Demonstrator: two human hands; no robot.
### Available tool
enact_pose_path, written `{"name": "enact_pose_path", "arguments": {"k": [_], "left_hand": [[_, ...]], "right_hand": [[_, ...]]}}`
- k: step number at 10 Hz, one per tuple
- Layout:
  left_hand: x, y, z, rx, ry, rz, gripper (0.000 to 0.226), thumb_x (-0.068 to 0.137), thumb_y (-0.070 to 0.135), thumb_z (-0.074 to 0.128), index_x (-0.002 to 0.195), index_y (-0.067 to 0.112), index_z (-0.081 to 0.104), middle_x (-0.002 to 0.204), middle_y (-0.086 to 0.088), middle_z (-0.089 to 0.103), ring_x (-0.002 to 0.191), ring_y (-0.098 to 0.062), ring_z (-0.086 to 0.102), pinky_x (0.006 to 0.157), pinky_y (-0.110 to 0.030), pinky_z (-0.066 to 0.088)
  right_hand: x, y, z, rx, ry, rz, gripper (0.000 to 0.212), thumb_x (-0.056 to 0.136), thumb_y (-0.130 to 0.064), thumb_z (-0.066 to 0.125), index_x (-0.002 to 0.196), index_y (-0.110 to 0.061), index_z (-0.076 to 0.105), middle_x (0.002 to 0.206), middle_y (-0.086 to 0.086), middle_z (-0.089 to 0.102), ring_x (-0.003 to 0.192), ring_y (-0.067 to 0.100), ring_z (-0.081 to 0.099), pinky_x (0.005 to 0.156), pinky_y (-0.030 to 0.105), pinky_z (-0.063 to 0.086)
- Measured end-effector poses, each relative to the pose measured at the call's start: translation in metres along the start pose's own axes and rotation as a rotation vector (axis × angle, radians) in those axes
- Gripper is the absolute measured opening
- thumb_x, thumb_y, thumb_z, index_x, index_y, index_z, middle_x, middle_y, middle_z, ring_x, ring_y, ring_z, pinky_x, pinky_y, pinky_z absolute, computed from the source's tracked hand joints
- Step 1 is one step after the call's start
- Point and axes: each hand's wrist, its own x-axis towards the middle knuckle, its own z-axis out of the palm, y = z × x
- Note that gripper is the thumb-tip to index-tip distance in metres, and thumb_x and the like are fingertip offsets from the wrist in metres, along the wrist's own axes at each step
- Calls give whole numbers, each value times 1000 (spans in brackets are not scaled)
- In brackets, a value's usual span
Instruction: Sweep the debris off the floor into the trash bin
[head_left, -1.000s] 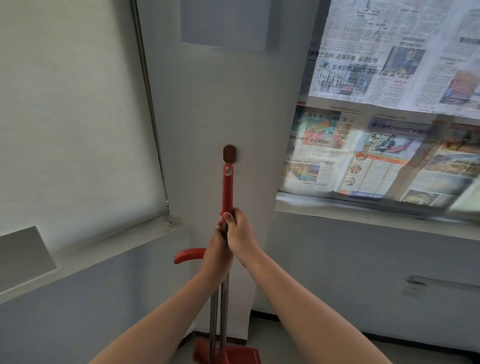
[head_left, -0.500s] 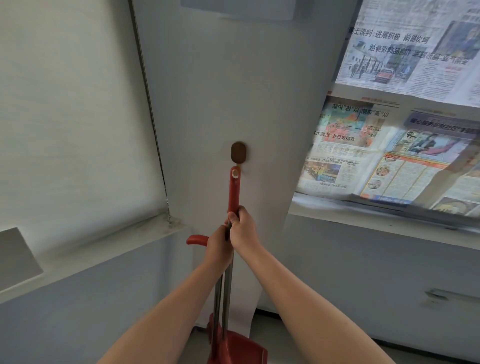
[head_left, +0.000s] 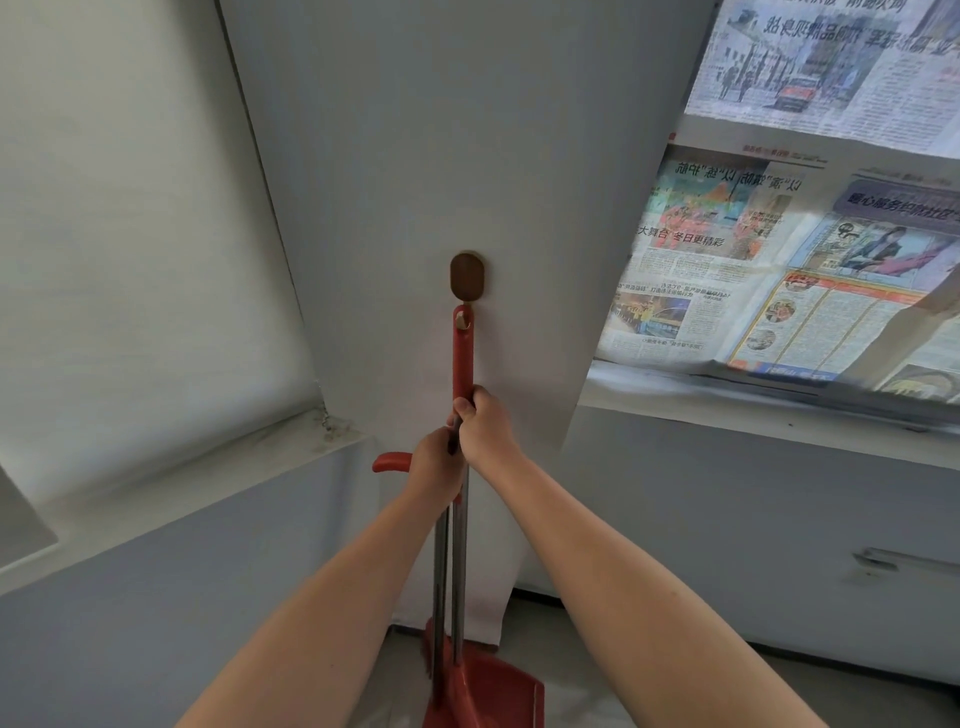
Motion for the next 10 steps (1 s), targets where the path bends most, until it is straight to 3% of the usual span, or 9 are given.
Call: {"name": "enact_pose_path", "arguments": {"k": [1, 2, 3, 4, 5, 6, 7, 9, 10], "left_hand": [[2, -12, 0, 359, 16, 217, 35, 104, 4, 34, 138, 3, 45, 134, -11, 57, 126, -24, 55, 103, -29, 45], [9, -15, 4, 52, 11, 179, 29, 106, 16, 38, 128, 8, 57, 105, -1, 63, 94, -16, 64, 93, -34, 55], [5, -12, 4, 11, -28, 177, 27, 105, 22, 42, 118, 15, 65, 89, 7, 59, 85, -15, 64, 87, -40, 59], [5, -14, 6, 171, 12, 248, 20, 101, 18, 48, 85, 28, 57, 78, 8, 58, 84, -25, 67, 80, -41, 59], [5, -14, 7, 273, 54, 240, 10, 96, 12, 51, 88, 18, 55, 75, 0, 62, 76, -27, 67, 74, -42, 59], [-2, -12, 9, 185, -9, 170, 23, 84, 2, 59, 105, 9, 55, 83, -6, 63, 78, -28, 64, 68, -35, 52], [-15, -10, 12, 85, -54, 145, 38, 78, -1, 63, 113, 8, 51, 89, -8, 63, 82, -28, 61, 71, -31, 47], [-43, -21, 19, 168, -64, 79, 43, 84, 5, 60, 125, -4, 53, 112, -21, 66, 95, -35, 63, 76, -32, 47], [-79, -25, 26, 350, -211, 84, 14, 88, 11, 60, 100, 5, 57, 106, -18, 61, 101, -34, 62, 76, -32, 45]], "right_hand": [[1, 7, -1, -4, -12, 3, 22, 99, -18, 40, 79, -21, 49, 72, -1, 55, 68, 14, 54, 70, 29, 46], [-3, 16, 1, -18, -33, -8, 17, 99, -20, 39, 86, -17, 50, 75, -2, 55, 74, 15, 56, 72, 27, 44], [-2, 14, 0, -28, -48, -9, 16, 100, -22, 39, 93, -16, 52, 82, 0, 58, 83, 19, 58, 79, 31, 46], [-5, 16, -8, -114, -114, 3, 23, 101, -21, 39, 112, -10, 55, 98, 5, 61, 92, 21, 57, 80, 29, 42], [-11, 25, -22, -226, -177, 29, 30, 100, -20, 41, 124, -7, 54, 107, 9, 61, 98, 24, 58, 79, 28, 41], [-36, 54, -48, -245, -200, 120, 34, 99, -14, 45, 130, -3, 53, 120, 14, 60, 110, 25, 57, 87, 27, 42], [-65, 79, -68, -247, -180, 192, 32, 98, -8, 43, 127, -2, 56, 108, 9, 60, 100, 19, 55, 86, 23, 43], [-128, 128, -106, -302, -136, 358, 35, 93, -1, 36, 118, -7, 60, 97, 4, 61, 86, 13, 56, 74, 18, 44], [-149, 125, -105, -262, -81, 341, 35, 91, 1, 34, 108, -16, 60, 97, 5, 64, 95, 20, 63, 72, 20, 46]]}}
